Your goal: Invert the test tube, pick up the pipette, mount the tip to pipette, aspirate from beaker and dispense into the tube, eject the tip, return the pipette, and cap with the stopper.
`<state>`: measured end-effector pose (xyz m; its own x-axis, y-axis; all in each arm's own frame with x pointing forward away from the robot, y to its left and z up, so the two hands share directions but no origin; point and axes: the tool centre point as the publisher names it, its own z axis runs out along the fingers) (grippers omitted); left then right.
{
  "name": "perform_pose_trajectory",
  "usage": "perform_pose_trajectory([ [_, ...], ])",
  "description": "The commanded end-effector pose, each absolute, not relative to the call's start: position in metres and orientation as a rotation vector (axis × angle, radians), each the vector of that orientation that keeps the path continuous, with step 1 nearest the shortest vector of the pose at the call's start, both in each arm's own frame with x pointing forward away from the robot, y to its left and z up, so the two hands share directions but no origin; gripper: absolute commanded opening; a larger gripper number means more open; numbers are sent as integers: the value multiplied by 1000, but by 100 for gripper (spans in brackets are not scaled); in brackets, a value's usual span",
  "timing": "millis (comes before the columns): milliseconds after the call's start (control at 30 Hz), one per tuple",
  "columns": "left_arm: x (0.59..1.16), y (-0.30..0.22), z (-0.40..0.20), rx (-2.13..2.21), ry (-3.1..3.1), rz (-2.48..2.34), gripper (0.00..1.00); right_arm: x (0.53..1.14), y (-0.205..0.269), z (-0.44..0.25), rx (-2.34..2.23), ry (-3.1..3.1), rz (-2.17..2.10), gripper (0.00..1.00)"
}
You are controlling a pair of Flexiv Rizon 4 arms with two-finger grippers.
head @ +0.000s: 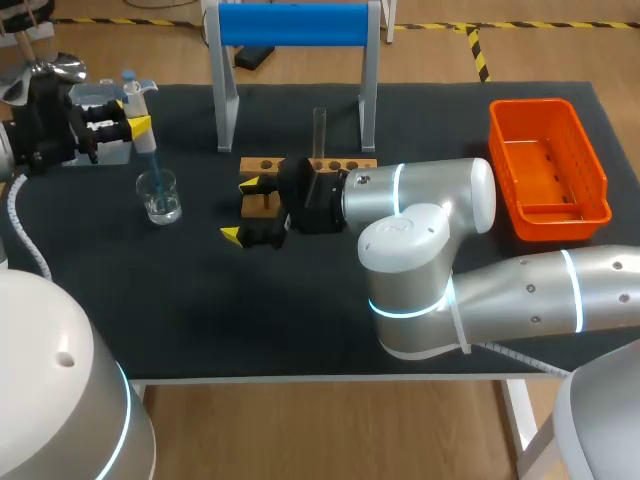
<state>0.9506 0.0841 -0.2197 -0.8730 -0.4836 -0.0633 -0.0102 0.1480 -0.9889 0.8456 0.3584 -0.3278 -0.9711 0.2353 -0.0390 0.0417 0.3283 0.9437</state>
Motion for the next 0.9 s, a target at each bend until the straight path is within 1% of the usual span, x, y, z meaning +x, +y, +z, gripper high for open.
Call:
perform_pose_trajectory([
  [33, 950, 86, -219, -471, 2061, -1772, 0, 846, 357, -329, 253, 2414, 1716, 100],
  [333, 949, 88, -209, -459, 2065, -1750, 0, 846, 357, -329, 253, 2414, 1716, 100],
  [900, 950, 90, -214, -470, 2056, -1763, 0, 846, 357, -329, 253, 2414, 1716, 100],
])
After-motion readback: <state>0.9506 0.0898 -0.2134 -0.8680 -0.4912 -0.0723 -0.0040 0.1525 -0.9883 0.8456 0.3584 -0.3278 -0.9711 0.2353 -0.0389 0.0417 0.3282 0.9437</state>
